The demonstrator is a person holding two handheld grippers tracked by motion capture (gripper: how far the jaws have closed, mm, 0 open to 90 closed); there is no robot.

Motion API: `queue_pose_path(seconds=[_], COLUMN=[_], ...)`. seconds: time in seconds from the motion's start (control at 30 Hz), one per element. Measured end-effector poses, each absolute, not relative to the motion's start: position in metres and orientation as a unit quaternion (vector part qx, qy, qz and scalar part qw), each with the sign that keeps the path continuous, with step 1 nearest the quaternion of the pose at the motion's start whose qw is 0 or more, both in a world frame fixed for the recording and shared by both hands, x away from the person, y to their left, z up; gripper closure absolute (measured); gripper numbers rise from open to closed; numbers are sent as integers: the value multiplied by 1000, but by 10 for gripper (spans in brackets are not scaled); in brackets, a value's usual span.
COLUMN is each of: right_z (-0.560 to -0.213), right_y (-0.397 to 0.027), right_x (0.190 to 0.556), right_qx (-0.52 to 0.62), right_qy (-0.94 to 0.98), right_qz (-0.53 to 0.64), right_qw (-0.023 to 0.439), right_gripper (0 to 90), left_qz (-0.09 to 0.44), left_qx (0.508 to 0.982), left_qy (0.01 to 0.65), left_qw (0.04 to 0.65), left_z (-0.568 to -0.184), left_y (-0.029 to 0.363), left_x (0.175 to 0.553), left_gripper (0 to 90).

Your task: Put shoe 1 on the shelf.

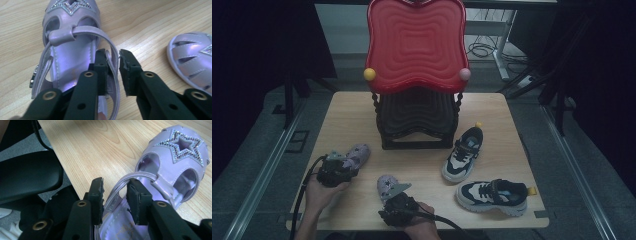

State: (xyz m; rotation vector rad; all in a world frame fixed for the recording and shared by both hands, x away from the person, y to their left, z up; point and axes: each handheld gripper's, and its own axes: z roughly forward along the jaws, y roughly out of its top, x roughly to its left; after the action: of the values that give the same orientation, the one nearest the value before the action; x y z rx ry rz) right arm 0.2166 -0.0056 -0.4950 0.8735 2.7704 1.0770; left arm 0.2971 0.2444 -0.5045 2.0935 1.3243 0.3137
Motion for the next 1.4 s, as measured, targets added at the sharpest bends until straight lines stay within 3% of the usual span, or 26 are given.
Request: queue_pose_path(seconds=[0.1,0.73,1.4], right_z=[-494,-489,-477], right_y=[-5,-16,-33], right_x=[217,226,233], right_qx=[277,284,281], right_qy=[898,899,884], right_qz=[340,332,372], right_qw=[28,7,10], right_gripper=[718,842,860], left_qz=[124,132,144], left_qx=[794,781,758], left_qy=[506,520,521], left_qw=[314,321,365], left_z=[-504,-500,-479], left_y=[244,250,265], left_x=[297,295,284], left_gripper=[828,858,859])
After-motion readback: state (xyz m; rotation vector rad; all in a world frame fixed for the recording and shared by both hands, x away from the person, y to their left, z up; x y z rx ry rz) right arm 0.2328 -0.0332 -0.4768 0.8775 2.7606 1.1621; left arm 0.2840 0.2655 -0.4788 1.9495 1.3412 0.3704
